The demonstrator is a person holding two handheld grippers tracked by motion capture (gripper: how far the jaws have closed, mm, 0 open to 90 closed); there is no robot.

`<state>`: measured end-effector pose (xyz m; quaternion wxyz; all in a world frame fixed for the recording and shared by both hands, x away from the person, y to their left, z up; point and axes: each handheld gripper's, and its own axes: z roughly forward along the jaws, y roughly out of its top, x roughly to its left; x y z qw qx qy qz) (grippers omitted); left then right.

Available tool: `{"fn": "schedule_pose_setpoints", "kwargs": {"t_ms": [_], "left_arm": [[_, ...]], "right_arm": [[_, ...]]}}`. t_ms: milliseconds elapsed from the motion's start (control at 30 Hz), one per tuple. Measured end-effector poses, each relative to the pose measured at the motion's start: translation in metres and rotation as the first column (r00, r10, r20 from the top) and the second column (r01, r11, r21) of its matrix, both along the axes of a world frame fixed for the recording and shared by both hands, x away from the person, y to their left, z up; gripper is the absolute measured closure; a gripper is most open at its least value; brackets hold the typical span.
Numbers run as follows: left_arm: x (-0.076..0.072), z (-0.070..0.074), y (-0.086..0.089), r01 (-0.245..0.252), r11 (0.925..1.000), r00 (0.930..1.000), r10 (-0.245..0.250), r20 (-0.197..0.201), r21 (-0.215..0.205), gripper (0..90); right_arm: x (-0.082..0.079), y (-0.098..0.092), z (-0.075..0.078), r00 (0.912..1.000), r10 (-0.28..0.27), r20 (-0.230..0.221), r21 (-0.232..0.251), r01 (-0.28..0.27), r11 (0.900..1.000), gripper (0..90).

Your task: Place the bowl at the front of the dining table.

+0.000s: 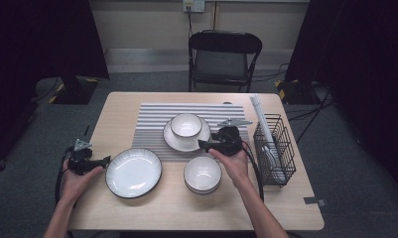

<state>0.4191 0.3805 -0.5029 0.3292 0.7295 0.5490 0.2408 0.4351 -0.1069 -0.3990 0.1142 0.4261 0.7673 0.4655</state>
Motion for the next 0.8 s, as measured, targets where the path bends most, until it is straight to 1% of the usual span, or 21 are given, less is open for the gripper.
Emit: {"fn": "schedule_pose_setpoints", "kwargs": {"t_ms": [200, 300, 400, 500, 600, 667, 733, 800], "left_arm": [[0.0, 0.0, 0.0, 0.0, 1.0, 1.0, 0.0, 0.0, 0.0, 17.7], [0.0, 0.0, 0.0, 0.0, 1.0, 1.0, 0.0, 0.0, 0.0, 17.7], [0.0, 0.0, 0.0, 0.0, 1.0, 1.0, 0.0, 0.0, 0.0, 17.7], [0.0, 0.0, 0.0, 0.0, 1.0, 1.0, 0.0, 0.0, 0.0, 17.7], [0.0, 0.0, 0.0, 0.0, 1.0, 1.0, 0.0, 0.0, 0.0, 17.7], [0.0, 0.0, 0.0, 0.0, 1.0, 1.0, 0.0, 0.0, 0.0, 17.7], [0.0, 0.0, 0.0, 0.0, 1.0, 1.0, 0.0, 0.0, 0.0, 17.6], [0.0, 0.0, 0.0, 0.0, 1.0, 1.0, 0.0, 0.0, 0.0, 17.7]], "right_arm": [[-0.013, -0.009, 0.003, 1.0, 0.004, 0.004, 0.019, -0.004, 1.0, 35.8], [-0.017, -0.014, 0.003, 1.0, 0.002, 0.006, 0.009, -0.002, 1.0, 36.3], [-0.022, -0.019, 0.004, 0.9999, 0.003, 0.01, 0.021, -0.003, 1.0, 37.0], [-0.026, -0.024, 0.005, 1.0, -0.002, 0.01, 0.013, 0.002, 1.0, 37.1], [-0.031, -0.032, 0.008, 0.9996, -0.019, 0.02, 0.024, 0.019, 1.0, 38.4], [-0.035, -0.037, 0.011, 0.9986, -0.037, 0.036, 0.022, 0.036, 0.999, 38.8], [-0.039, -0.042, 0.014, 0.9982, -0.045, 0.04, 0.03, 0.043, 0.999, 38.6], [-0.042, -0.046, 0.016, 0.9981, -0.047, 0.041, 0.026, 0.046, 0.999, 39.0]]}}
